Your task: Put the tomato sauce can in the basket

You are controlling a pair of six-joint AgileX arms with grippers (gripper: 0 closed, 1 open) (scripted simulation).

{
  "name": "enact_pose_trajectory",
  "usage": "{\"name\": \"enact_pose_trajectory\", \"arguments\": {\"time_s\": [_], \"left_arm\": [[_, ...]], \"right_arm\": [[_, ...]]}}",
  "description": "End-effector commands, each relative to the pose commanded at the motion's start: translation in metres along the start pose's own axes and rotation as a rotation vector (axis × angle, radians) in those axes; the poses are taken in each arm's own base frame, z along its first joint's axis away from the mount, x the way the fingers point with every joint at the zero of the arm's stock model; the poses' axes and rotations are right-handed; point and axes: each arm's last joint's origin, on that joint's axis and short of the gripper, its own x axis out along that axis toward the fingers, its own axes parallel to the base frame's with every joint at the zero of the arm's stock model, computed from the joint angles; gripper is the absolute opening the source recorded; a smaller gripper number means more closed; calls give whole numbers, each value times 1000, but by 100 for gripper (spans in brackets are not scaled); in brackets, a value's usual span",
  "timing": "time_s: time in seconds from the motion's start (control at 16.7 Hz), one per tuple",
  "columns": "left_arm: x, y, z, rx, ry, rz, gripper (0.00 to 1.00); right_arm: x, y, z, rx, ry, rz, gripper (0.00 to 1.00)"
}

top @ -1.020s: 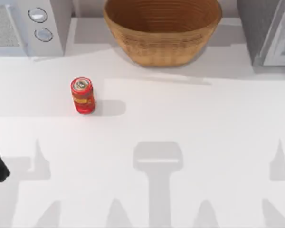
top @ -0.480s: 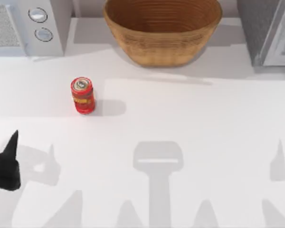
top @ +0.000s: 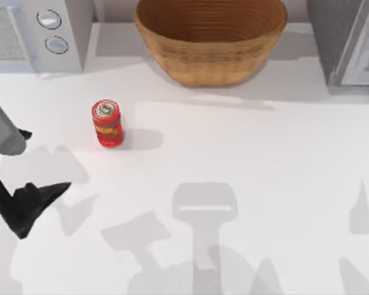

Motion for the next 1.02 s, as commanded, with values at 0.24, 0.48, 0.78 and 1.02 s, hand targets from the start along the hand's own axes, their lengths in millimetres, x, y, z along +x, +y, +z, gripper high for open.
{"name": "enact_pose_trajectory", "arguments": {"time_s": [0.24, 0.48, 0.78, 1.02], "left_arm": [[47, 57, -2, 25, -13, -314, 100], [104, 113, -31, 27, -134, -506, 100], [163, 162, -76, 79, -323, -568, 100], [187, 181, -90, 141, -420, -555, 100]], "right_arm": [[0, 0, 0, 0, 0, 0, 100], [0, 0, 0, 0, 0, 0, 100], [0, 0, 0, 0, 0, 0, 100], [0, 0, 0, 0, 0, 0, 100]]}}
